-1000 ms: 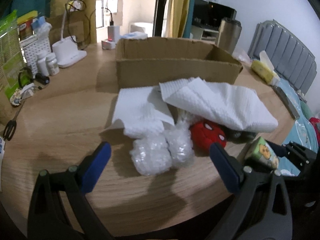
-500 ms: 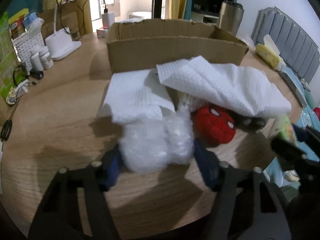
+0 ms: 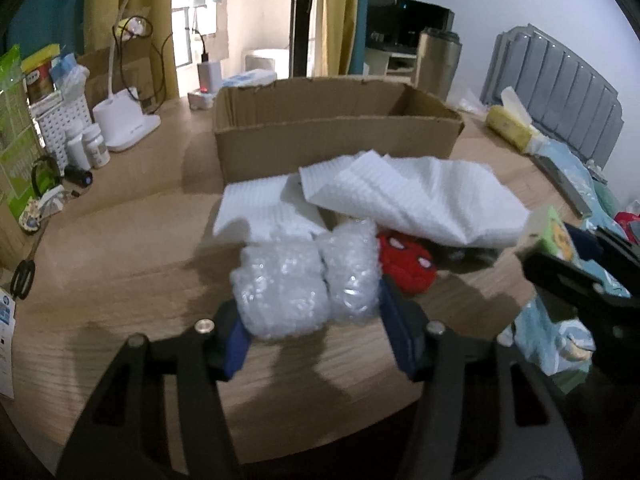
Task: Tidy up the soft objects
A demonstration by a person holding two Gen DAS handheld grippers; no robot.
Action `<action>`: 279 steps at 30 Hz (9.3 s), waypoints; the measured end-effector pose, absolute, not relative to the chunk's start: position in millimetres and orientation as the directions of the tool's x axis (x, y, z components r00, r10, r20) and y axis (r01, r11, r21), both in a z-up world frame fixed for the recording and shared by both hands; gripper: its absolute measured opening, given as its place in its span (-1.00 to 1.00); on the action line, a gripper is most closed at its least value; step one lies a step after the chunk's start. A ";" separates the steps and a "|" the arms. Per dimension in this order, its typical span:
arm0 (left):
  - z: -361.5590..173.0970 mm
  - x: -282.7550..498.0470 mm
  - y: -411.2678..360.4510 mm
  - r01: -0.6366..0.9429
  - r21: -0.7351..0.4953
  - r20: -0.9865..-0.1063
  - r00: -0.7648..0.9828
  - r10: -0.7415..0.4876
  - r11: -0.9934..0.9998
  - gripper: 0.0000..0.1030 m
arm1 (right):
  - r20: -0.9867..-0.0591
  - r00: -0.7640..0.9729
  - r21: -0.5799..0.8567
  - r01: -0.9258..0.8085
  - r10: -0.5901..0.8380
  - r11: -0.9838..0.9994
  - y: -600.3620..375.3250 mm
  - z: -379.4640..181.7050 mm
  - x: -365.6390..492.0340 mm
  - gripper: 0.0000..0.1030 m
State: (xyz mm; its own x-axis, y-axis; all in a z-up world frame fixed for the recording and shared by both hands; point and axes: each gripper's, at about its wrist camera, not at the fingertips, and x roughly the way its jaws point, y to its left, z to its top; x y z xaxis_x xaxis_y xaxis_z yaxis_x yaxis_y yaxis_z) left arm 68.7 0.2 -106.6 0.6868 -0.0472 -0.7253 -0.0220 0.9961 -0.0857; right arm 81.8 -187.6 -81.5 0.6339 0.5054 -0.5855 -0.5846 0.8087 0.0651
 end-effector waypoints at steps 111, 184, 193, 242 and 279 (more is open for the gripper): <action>-74.8 176.7 58.0 -0.075 -0.136 -0.561 0.827 -0.014 0.988 0.69 | -0.508 0.764 -0.013 -0.468 0.398 0.883 -175.0 -53.5 265.7 0.35; -80.6 105.9 78.2 -0.118 -0.193 -0.535 0.845 -0.004 0.974 0.92 | -0.667 0.511 0.060 -0.689 0.542 0.722 -126.2 -103.6 170.5 -0.78; -102.3 123.5 71.0 -0.132 -0.140 -0.624 0.782 0.016 0.981 0.92 | -0.573 0.560 0.095 -0.679 0.598 0.728 -149.9 -72.0 169.0 -0.79; -123.5 129.6 21.3 0.092 -0.036 -0.756 0.649 -0.087 0.995 -0.55 | -0.482 0.628 0.143 -0.632 0.611 0.762 -199.0 -64.4 176.3 -0.78; -33.7 105.1 53.9 0.079 -0.137 -0.477 0.868 -0.135 0.987 -0.81 | -0.429 0.669 0.091 -0.636 0.607 0.766 -193.7 -37.5 178.5 -0.78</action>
